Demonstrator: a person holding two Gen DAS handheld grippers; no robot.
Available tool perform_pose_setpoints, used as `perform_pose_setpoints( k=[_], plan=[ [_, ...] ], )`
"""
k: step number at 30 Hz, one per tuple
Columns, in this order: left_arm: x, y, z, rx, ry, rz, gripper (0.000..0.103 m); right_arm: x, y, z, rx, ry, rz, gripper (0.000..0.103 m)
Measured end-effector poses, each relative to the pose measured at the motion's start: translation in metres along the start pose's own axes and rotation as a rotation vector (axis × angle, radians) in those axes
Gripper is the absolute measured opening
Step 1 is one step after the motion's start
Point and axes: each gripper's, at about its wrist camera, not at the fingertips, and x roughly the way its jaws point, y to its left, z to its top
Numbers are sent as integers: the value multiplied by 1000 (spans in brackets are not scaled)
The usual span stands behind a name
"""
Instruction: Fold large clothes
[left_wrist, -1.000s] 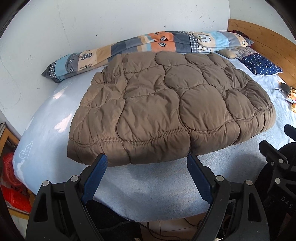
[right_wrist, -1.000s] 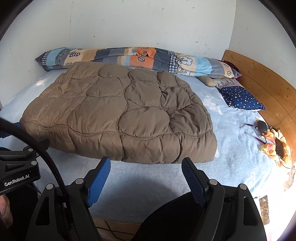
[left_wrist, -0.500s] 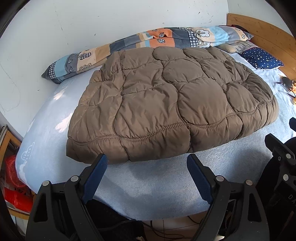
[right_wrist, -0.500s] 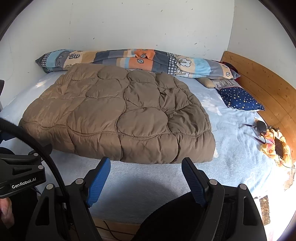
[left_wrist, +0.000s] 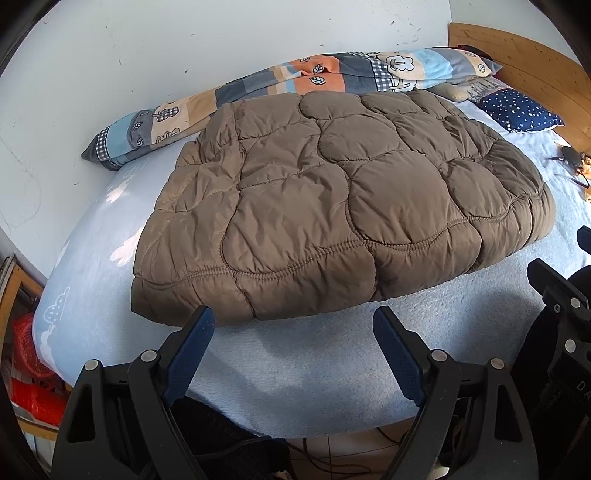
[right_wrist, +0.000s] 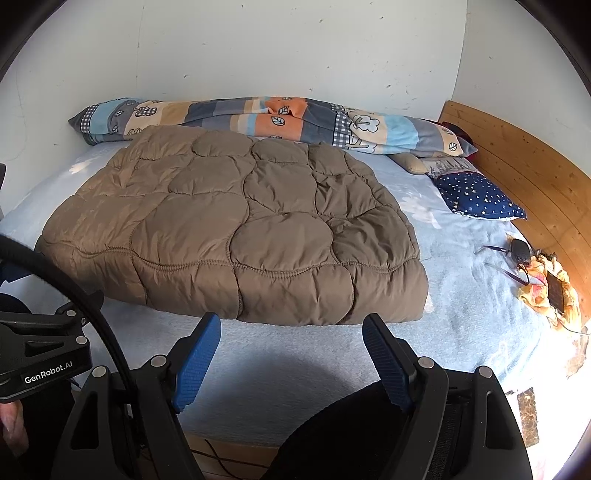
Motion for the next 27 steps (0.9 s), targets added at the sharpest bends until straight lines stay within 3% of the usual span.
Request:
perform_pose_setpoints(
  k=[27],
  plan=[
    [0, -2, -1, 7, 1, 0, 87, 0, -2, 0, -6, 7, -6, 83]
  ],
)
